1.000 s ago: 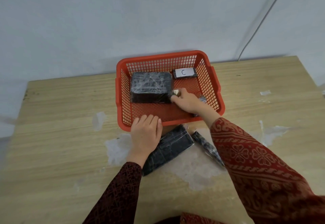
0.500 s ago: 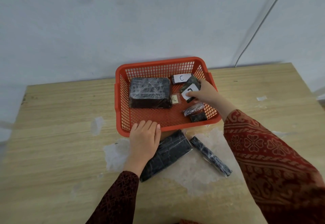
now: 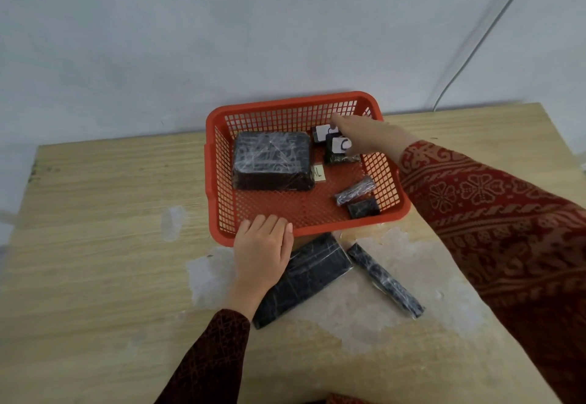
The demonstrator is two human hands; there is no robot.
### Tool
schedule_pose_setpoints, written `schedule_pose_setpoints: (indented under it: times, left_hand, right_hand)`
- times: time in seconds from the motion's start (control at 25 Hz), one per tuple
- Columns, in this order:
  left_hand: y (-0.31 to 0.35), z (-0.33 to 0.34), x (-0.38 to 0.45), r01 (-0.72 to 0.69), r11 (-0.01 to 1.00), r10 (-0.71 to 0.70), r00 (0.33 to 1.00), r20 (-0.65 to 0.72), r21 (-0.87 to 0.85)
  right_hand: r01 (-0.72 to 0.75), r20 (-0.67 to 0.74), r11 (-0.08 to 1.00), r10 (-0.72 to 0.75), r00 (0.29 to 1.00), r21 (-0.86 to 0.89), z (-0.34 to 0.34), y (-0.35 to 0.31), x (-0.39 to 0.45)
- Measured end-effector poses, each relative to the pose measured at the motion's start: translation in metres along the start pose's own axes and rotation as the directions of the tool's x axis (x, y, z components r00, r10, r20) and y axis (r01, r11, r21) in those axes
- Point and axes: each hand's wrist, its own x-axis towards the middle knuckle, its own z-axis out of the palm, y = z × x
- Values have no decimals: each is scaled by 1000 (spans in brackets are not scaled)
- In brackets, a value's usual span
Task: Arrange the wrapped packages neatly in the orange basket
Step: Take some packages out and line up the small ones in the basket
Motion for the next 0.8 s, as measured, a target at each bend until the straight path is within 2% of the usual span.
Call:
schedule_pose_setpoints:
  times: [0.12, 0.32, 0.56, 0.68, 0.8]
  left_hand:
    - [-2, 2, 0, -19, 1000, 19, 1000, -14, -1]
    - [-2, 0, -1, -49, 999, 49, 999, 12, 1]
    - [-1, 1, -1, -30, 1000, 30, 1000, 5, 7]
    - [0, -1, -1, -27, 1000, 27, 1000, 0, 6]
    - [1, -2, -1, -19, 1000, 19, 1000, 4, 2]
  right_hand:
    - [24, -50, 999, -26, 998, -35, 18, 0, -4]
    - [-30, -128, 998, 23, 992, -53, 36, -5, -10]
    - [-11, -130, 999, 7, 991, -32, 42, -9, -28]
    - [17, -99, 998, -23, 995, -56, 43, -14, -40]
    - [123, -208, 990, -134, 969, -69, 37, -16, -54]
